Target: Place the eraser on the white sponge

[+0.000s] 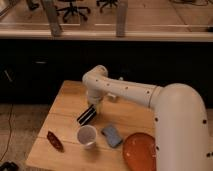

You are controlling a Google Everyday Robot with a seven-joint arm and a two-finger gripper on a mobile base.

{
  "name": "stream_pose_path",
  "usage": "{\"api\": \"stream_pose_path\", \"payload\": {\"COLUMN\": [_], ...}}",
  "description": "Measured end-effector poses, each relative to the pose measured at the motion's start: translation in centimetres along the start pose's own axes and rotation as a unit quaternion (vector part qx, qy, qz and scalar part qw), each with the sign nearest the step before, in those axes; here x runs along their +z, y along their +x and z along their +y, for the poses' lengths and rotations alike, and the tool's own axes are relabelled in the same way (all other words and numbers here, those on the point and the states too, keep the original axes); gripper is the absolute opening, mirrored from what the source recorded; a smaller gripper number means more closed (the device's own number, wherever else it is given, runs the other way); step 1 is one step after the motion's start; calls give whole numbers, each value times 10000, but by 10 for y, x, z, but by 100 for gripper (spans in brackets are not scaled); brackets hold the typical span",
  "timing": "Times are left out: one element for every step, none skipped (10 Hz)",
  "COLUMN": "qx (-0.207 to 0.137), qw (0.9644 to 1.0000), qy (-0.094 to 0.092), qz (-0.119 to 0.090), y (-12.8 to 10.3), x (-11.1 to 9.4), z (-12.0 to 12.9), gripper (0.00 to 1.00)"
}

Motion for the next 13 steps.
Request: {"api": "stream_pose_path", "payload": {"qx": [104, 184, 305, 396, 449, 494, 522, 508, 484, 459, 447, 441, 447], "qw": [9999, 9998, 9994, 9990, 9988, 9985, 9984, 9985, 9986, 9987, 9987, 9987, 9987], "qy": [56, 93, 148, 181, 201, 214, 221, 222, 219, 220, 232, 235, 244], "qz": [8, 14, 29, 41, 45, 43, 42, 36, 31, 27, 27, 25, 26], "y": [8, 14, 22, 26, 28, 27, 24, 17, 11, 3, -3, -8, -14], "x": [-4, -7, -11, -14, -15, -14, -14, -13, -12, -11, -12, -12, -12], "z": [11, 19, 30, 39, 45, 52, 58, 63, 66, 73, 78, 85, 94], "gripper": [0, 0, 0, 0, 0, 0, 0, 0, 0, 0, 0, 0, 0]}}
